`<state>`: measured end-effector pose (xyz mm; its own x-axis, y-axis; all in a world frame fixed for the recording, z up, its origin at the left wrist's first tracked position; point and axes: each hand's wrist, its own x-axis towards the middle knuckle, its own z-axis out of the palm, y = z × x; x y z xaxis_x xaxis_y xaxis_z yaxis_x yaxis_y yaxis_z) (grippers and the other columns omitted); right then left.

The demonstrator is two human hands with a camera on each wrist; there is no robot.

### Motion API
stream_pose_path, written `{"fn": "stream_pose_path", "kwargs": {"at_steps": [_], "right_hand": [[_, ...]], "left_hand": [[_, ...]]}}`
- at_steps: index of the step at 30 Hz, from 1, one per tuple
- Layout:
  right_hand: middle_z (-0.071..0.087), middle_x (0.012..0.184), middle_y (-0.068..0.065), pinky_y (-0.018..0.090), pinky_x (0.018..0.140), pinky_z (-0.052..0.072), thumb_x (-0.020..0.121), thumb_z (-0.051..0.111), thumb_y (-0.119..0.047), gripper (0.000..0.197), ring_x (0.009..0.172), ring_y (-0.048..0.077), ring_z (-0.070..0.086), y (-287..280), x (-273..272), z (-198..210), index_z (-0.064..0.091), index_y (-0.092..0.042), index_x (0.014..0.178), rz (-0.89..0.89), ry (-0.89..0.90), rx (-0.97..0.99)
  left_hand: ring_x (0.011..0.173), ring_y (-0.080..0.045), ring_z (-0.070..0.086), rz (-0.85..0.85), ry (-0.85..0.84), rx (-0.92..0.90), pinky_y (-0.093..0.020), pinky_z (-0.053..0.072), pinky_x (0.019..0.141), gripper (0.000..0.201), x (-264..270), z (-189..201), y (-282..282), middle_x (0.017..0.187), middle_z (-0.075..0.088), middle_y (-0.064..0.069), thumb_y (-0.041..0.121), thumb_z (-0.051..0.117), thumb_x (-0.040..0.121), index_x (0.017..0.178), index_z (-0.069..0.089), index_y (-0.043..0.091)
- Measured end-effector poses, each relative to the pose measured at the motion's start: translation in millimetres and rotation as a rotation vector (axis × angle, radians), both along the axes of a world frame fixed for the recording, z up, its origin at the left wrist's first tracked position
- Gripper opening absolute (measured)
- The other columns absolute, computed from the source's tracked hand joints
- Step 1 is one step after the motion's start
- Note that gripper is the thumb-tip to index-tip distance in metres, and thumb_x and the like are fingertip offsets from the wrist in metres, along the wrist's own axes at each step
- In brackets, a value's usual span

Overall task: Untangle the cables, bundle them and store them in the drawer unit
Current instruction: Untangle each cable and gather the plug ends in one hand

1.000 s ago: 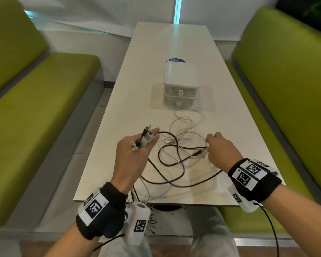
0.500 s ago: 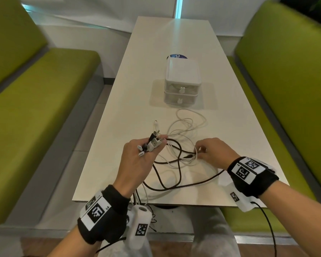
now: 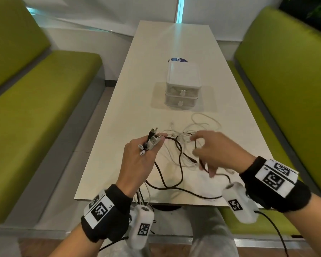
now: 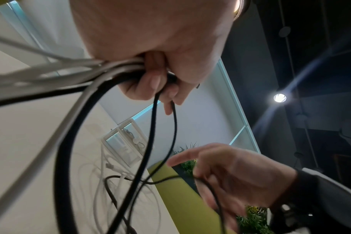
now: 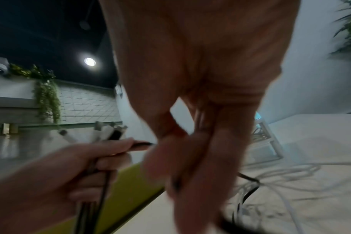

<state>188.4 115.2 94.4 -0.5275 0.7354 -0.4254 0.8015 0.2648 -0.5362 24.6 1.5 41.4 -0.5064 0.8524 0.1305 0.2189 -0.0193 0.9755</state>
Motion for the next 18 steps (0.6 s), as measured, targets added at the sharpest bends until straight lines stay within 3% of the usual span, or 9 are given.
{"fn": "stream_pose_path", "kwargs": {"at_steps": [2, 4, 7, 9, 12, 15, 18], "right_hand": [[0.073, 0.071, 0.013, 0.033, 0.055, 0.059, 0.090, 0.041, -0.010, 0.047, 0.043, 0.025, 0.063, -9, -1, -6, 0.036, -0.010, 0.137, 0.100, -0.181, -0.151], [0.073, 0.078, 0.018, 0.038, 0.054, 0.059, 0.096, 0.036, -0.009, 0.041, 0.042, 0.026, 0.062, -5, 1, -22, 0.037, -0.006, 0.137, 0.052, -0.207, -0.178], [0.072, 0.085, 0.014, 0.036, 0.062, 0.060, 0.096, 0.041, -0.011, 0.027, 0.060, 0.027, 0.069, 11, 4, -43, 0.061, -0.008, 0.113, 0.074, -0.290, 0.109], [0.070, 0.090, 0.007, 0.034, 0.071, 0.056, 0.094, 0.049, -0.018, 0.021, 0.077, 0.025, 0.067, 20, 8, -57, 0.069, -0.013, 0.100, 0.156, -0.357, 0.366], [0.063, 0.084, -0.002, 0.031, 0.068, 0.048, 0.094, 0.053, -0.026, 0.016, 0.079, 0.020, 0.062, 24, 9, -73, 0.067, -0.018, 0.092, 0.114, -0.215, 0.422], [0.059, 0.093, 0.001, 0.031, 0.070, 0.044, 0.095, 0.052, -0.032, 0.020, 0.085, 0.022, 0.059, 26, 6, -85, 0.064, -0.016, 0.096, 0.137, -0.180, 0.450], [0.061, 0.099, 0.001, 0.028, 0.069, 0.039, 0.093, 0.053, -0.032, 0.019, 0.086, 0.020, 0.057, 25, 4, -94, 0.062, -0.018, 0.102, 0.192, -0.181, 0.407]], "left_hand": [[0.075, -0.018, 0.059, 0.003, 0.008, 0.002, -0.029, 0.042, 0.074, 0.022, -1, -1, -1, 0.083, 0.072, -0.009, 0.041, 0.061, 0.092, 0.097, 0.077, 0.025], [0.082, -0.029, 0.060, 0.001, 0.003, -0.003, -0.026, 0.041, 0.071, 0.022, 0, 1, -2, 0.083, 0.071, -0.008, 0.040, 0.061, 0.091, 0.096, 0.077, 0.025], [0.092, -0.024, 0.064, -0.002, 0.006, -0.021, -0.023, 0.044, 0.073, 0.020, -2, 0, -5, 0.086, 0.074, 0.005, 0.034, 0.062, 0.092, 0.100, 0.077, 0.024], [0.092, -0.021, 0.066, 0.003, 0.013, -0.029, -0.026, 0.046, 0.078, 0.019, -6, -2, -6, 0.090, 0.075, 0.004, 0.034, 0.062, 0.092, 0.100, 0.077, 0.025], [0.089, -0.009, 0.066, 0.013, -0.002, -0.035, -0.022, 0.045, 0.079, 0.018, -7, -6, -4, 0.090, 0.075, 0.008, 0.033, 0.063, 0.092, 0.099, 0.077, 0.025], [0.094, -0.004, 0.066, 0.006, -0.002, -0.043, -0.012, 0.044, 0.078, 0.018, -7, -7, -1, 0.092, 0.074, 0.015, 0.031, 0.063, 0.092, 0.100, 0.077, 0.022], [0.095, -0.002, 0.065, 0.001, 0.026, -0.050, -0.012, 0.043, 0.078, 0.017, -7, -10, 1, 0.094, 0.074, 0.015, 0.031, 0.063, 0.093, 0.100, 0.077, 0.023]]}}
